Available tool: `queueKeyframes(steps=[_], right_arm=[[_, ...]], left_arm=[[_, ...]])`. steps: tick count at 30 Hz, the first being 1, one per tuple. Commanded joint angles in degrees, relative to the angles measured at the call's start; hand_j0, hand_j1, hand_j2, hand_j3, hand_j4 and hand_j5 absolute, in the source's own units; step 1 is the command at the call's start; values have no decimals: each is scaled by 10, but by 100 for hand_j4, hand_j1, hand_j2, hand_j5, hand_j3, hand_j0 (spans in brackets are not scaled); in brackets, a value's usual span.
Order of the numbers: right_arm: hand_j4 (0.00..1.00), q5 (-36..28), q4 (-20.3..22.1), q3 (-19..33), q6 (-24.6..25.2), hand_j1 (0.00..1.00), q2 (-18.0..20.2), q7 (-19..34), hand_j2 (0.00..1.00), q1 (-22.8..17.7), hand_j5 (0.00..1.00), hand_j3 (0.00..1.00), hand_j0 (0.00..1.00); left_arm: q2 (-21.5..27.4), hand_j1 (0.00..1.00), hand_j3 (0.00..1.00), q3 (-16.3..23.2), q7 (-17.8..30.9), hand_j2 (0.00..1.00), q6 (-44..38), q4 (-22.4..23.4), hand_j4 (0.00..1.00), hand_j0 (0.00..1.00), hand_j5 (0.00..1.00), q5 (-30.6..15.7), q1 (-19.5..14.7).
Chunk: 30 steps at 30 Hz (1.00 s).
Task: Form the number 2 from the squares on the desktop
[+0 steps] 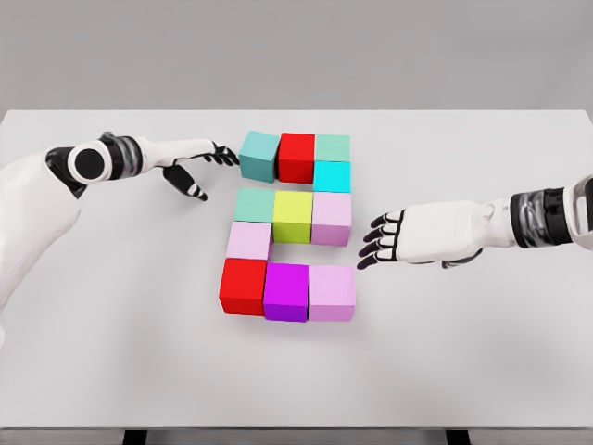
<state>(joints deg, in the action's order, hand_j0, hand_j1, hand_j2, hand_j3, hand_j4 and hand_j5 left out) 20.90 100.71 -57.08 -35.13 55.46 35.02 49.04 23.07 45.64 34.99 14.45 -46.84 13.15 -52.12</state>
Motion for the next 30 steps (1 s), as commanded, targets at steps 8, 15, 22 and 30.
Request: queueKeyframes(steps=[8, 15, 22, 30], right_arm=[[100, -3, 0, 10, 1, 100, 1, 0, 100, -1, 100, 100, 100], [100, -3, 0, 10, 1, 100, 1, 0, 100, -1, 100, 100, 100], [100, -3, 0, 10, 1, 100, 6, 0, 100, -1, 100, 100, 100], [100, -62, -59, 77, 1, 100, 27, 0, 100, -2, 100, 100, 100]], left_arm=[[0, 83, 83, 1, 0, 83, 1, -17, 83, 83, 83, -3, 1], [1, 84, 84, 2, 0, 84, -2, -22, 84, 84, 84, -4, 2], [47, 100, 100, -5, 0, 100, -4, -21, 100, 100, 100, -54, -2], [202, 100, 100, -7, 0, 100, 196, -156, 100, 100, 100, -190, 53]])
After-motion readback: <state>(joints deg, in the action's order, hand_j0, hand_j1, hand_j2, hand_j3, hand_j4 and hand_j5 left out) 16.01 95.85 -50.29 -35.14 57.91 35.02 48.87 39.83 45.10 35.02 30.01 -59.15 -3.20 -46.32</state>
